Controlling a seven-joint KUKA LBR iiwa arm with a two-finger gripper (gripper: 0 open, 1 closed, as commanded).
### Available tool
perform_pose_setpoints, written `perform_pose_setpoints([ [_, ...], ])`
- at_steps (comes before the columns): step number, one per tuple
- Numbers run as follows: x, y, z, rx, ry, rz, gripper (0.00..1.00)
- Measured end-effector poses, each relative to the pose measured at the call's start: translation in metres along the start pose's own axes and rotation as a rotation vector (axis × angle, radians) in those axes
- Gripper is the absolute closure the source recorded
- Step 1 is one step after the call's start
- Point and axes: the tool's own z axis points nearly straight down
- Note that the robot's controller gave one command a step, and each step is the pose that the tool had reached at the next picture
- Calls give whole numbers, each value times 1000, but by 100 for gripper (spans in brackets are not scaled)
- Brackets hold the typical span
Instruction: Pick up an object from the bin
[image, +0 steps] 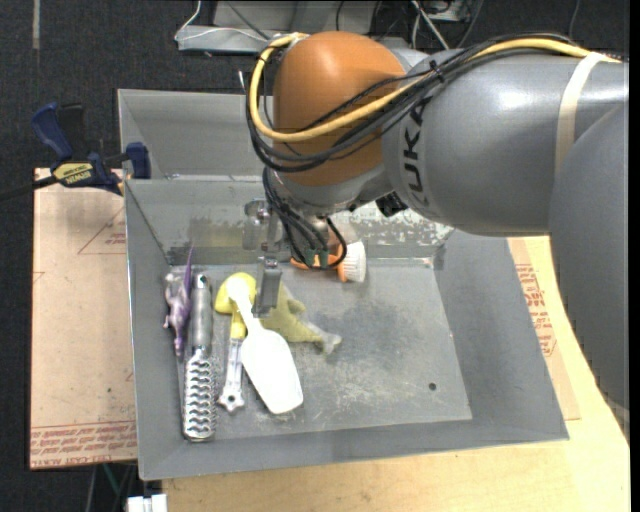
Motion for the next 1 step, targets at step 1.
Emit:
perform_pose_setpoints([
  [1,-2,-1,-5,-1,-8,5,0],
])
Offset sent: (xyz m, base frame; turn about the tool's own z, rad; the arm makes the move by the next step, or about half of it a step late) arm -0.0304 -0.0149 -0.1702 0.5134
